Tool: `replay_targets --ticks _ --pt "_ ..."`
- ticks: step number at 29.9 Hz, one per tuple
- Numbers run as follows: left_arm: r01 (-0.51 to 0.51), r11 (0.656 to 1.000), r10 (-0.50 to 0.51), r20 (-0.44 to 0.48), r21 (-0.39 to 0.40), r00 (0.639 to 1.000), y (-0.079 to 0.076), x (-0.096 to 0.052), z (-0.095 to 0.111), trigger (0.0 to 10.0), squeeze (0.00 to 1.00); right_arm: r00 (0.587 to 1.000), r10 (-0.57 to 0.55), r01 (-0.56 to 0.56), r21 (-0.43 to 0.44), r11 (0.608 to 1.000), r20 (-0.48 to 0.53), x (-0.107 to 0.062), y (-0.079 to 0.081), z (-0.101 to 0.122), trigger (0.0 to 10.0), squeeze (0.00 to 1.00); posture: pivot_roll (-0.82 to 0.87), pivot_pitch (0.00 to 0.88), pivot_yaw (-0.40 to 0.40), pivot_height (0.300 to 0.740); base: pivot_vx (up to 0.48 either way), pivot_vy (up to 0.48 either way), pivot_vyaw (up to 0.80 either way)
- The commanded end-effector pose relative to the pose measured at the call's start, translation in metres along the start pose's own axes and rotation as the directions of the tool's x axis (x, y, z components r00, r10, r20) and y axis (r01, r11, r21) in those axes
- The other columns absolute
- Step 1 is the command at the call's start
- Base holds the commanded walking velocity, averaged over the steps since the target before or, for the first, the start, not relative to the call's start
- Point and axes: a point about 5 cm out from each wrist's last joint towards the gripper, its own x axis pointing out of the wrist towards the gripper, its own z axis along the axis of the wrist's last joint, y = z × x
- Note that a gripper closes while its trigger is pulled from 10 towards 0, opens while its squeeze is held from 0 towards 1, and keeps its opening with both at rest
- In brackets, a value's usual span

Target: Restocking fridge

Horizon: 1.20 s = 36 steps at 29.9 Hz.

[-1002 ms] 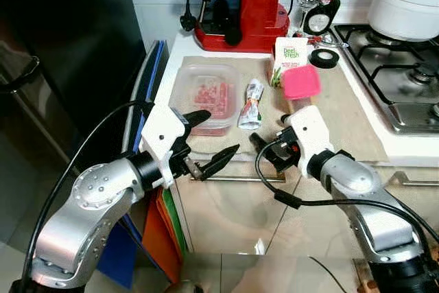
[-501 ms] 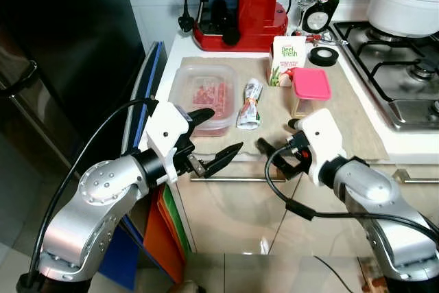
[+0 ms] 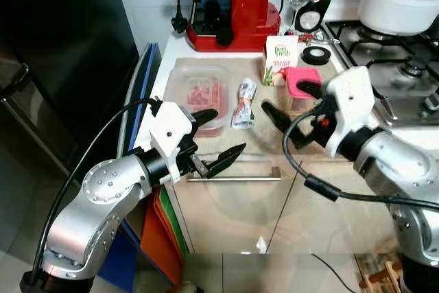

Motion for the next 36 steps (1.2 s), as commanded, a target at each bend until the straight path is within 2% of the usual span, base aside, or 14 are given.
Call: replay_targets --ticks 1,10,11,12,13,15,17,26,36 --pt "-0.016 1.0 0.016 0.001 0.021 1.0 0.003 -0.002 0.002 10.0 0.0 0.997 -0.056 0.056 0.011 0.998 0.044 0.002 -0.006 0.007 10.0 0.0 0.02 0.017 0.06 0.74 0.0 0.0 0.0" --pt "-0.05 0.998 0.05 0.002 0.031 0.999 0.004 -0.003 0.001 10.0 0.0 0.976 -0.218 0.219 -0.007 0.976 0.021 0.017 -0.012 -0.001 10.0 0.02 0.02 0.015 0.043 0.74 0.0 0.0 0.0" --pt "-0.052 0.998 0.052 0.002 0.032 0.999 0.004 -0.003 0.001 10.0 0.0 0.973 -0.231 0.232 -0.009 0.973 0.021 0.018 -0.011 -0.003 10.0 0.76 0.03 0.014 0.039 0.74 0.0 0.0 0.0" --pt "-0.053 0.998 0.053 0.002 0.032 0.999 0.004 -0.003 0.001 10.0 0.0 0.971 -0.239 0.239 -0.011 0.971 0.021 0.019 -0.011 -0.005 10.0 1.0 0.03 0.014 0.039 0.74 0.0 0.0 0.0" --pt "-0.059 0.998 0.059 0.003 0.032 0.998 0.005 -0.003 0.001 10.0 0.0 0.963 -0.269 0.268 0.015 0.963 0.025 0.02 -0.011 -0.007 10.0 1.0 0.03 0.014 0.039 0.74 0.0 0.0 0.0" --pt "-0.061 0.998 0.061 0.003 0.032 0.998 0.005 -0.003 0.001 10.0 0.0 0.956 -0.291 0.291 0.01 0.957 0.026 0.02 -0.013 -0.009 10.0 1.0 0.03 0.014 0.038 0.74 0.0 0.0 0.0" --pt "-0.066 0.997 0.066 0.001 0.032 0.998 0.005 -0.003 0.0 10.0 0.0 0.949 -0.315 0.316 -0.027 0.948 0.02 0.02 -0.015 -0.013 10.0 1.0 0.03 0.013 0.039 0.74 0.0 0.0 0.0" --pt "-0.067 0.997 0.066 0.005 0.037 0.998 0.007 -0.001 0.001 10.0 0.0 0.937 -0.349 0.349 -0.023 0.937 -0.007 0.024 -0.012 -0.035 10.0 1.0 0.05 0.012 0.053 0.74 0.0 0.0 0.0" --pt "-0.075 0.997 0.075 -0.006 0.037 0.997 0.004 -0.006 -0.001 10.0 0.0 0.927 -0.375 0.373 -0.037 0.927 -0.027 0.03 -0.012 -0.046 10.0 1.0 0.08 0.009 0.034 0.74 0.0 0.0 0.0"
